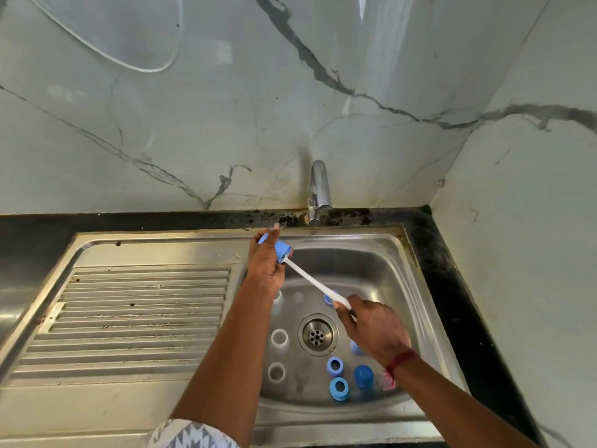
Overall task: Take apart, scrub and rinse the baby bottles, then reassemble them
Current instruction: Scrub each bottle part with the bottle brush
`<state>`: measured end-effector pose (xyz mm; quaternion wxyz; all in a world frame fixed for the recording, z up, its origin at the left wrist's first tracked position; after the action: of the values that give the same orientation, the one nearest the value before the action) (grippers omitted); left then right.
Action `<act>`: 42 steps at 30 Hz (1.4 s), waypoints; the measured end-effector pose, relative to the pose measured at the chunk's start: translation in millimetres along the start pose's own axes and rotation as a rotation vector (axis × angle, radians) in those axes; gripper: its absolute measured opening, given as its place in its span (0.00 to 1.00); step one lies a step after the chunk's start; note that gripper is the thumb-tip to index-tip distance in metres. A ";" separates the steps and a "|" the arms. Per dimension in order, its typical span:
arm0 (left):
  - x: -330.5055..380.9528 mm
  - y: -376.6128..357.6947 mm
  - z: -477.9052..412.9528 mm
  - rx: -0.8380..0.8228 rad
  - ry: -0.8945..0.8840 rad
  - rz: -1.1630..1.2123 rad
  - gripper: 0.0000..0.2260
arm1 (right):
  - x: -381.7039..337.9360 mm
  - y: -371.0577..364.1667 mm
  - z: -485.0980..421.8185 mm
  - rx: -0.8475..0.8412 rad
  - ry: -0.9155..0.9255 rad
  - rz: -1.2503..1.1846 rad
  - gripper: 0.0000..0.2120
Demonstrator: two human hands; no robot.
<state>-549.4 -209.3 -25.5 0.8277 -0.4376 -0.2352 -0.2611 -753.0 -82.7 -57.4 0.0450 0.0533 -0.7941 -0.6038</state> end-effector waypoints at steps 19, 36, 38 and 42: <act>5.0 11.9 10.0 -0.179 -0.107 0.102 0.11 | 7.7 15.8 -18.9 -0.519 -0.124 -0.810 0.15; 4.3 31.2 10.3 -0.010 -0.097 0.207 0.11 | -5.8 13.9 -1.9 0.212 0.053 -0.005 0.17; 4.0 34.2 11.2 -0.024 -0.119 0.189 0.12 | -3.7 15.5 -1.4 0.216 0.043 -0.082 0.16; 6.2 35.1 13.0 -0.047 -0.161 0.169 0.12 | -3.4 19.4 -2.3 0.205 0.015 -0.182 0.13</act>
<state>-524.4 -182.8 -36.2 0.8146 -0.4948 -0.2569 -0.1599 -750.0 -79.3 -38.1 -0.0100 0.1338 -0.8431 -0.5207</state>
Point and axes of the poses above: each hand's wrist, its own z-axis away from the middle knuckle, its own y-axis out of the back of the hand, x = y × z, the point moved 2 cm from there along -z, towards the middle knuckle, and after that the axes turned 9 degrees about z, right-handed, at the moved point
